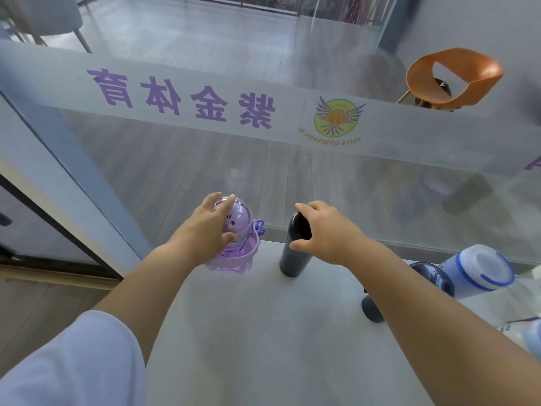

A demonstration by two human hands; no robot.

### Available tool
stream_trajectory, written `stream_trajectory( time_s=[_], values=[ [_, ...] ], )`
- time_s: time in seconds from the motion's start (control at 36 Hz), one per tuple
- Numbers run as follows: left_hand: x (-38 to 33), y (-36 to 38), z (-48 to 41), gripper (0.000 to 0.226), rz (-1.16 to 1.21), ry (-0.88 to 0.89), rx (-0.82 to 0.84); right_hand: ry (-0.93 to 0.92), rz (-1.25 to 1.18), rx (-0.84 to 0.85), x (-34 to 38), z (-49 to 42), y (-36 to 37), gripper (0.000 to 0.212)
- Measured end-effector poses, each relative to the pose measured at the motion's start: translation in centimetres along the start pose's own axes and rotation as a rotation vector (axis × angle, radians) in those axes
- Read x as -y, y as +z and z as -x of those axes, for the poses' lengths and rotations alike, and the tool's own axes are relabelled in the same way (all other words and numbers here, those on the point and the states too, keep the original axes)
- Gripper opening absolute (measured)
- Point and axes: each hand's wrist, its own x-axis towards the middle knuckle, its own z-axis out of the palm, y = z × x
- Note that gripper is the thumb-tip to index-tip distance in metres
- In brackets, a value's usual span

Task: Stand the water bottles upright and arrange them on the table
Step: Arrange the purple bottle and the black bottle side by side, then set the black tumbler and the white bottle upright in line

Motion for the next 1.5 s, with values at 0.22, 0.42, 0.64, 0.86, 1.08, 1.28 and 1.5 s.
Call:
stream_trajectory(
  time_s=[0.22,0.42,0.64,0.86,1.08,1.28,1.5],
  values=[
    [-1.6,-2.0,2.3,0.047,-0.047,0.05,-0.182,-0.042,-0.017,-0.181,-0.9,2.3,-2.5,0.057],
    [-5.1,-1.9,5.4,0.026,-0.173,0.079,-0.182,-0.018,-0.046,-0.277,-3.9,6.8,-4.0,0.044],
    [-10.0,1.5,7.3,0.03,-0.194,0.193,-0.157,0.066,-0.047,-0.337,-9.5,13.0,-4.4,0.039],
    [-17.4,6.4,6.9,0.033,-0.132,0.259,-0.012,0.151,-0.031,-0.323,-16.5,18.0,-4.9,0.041],
    [-24.9,10.7,5.7,0.063,-0.147,0.365,0.054,0.225,0.004,-0.268,-22.9,18.7,-5.8,0.045],
    [-28.2,13.0,4.1,0.084,-0.187,0.332,0.131,0.213,0.057,-0.161,-26.5,17.2,-6.2,0.054],
    [-29.1,14.1,2.9,0.069,-0.093,0.246,0.098,0.195,0.059,0.022,-28.4,14.3,-5.7,0.078]
  ],
)
